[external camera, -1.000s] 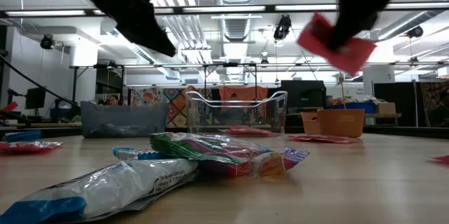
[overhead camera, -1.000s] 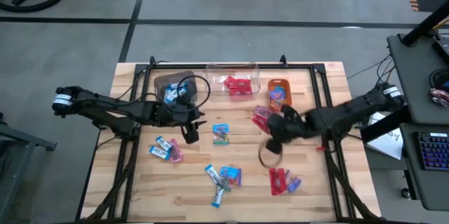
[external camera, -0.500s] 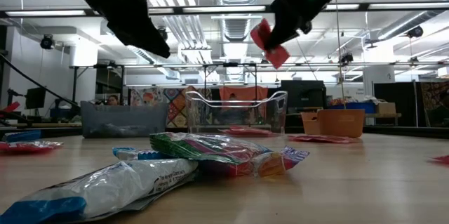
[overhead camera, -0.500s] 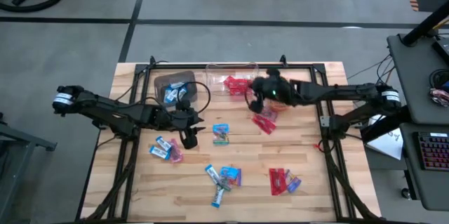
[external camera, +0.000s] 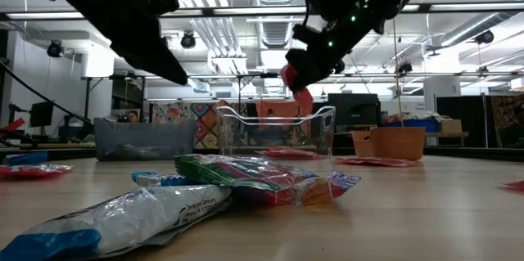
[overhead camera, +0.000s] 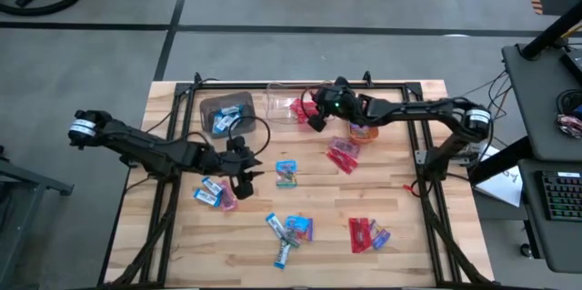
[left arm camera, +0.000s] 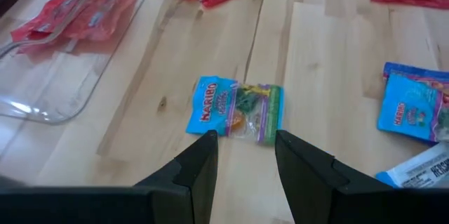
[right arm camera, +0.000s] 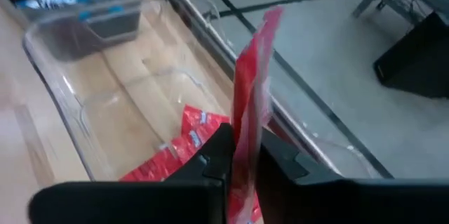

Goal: Sort candy
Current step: Put the red chocolate into the transparent bin, then put the blue gummy into the orange bin

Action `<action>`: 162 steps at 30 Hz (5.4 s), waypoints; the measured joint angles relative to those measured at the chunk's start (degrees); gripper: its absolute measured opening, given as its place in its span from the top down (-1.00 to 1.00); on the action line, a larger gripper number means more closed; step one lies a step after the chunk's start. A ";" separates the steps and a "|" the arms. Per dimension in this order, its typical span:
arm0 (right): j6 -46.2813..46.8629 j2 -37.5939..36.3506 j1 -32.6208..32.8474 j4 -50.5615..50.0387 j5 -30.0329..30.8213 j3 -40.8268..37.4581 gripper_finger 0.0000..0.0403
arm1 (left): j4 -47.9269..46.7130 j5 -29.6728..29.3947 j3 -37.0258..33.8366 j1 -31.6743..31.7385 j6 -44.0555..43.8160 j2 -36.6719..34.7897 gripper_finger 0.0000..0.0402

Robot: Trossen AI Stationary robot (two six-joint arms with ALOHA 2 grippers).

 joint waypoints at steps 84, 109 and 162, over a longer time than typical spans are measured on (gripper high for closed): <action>17.69 -10.80 33.66 -9.66 -1.48 -1.30 0.24 | 41.06 -2.08 -4.43 0.37 9.40 35.12 0.67; 60.01 -10.78 32.96 13.46 6.07 -22.27 0.26 | 41.56 -2.92 3.51 0.17 30.08 29.33 1.00; 49.18 -10.74 32.82 20.95 6.01 -22.08 0.91 | 41.02 -6.71 10.50 0.04 33.14 29.86 1.00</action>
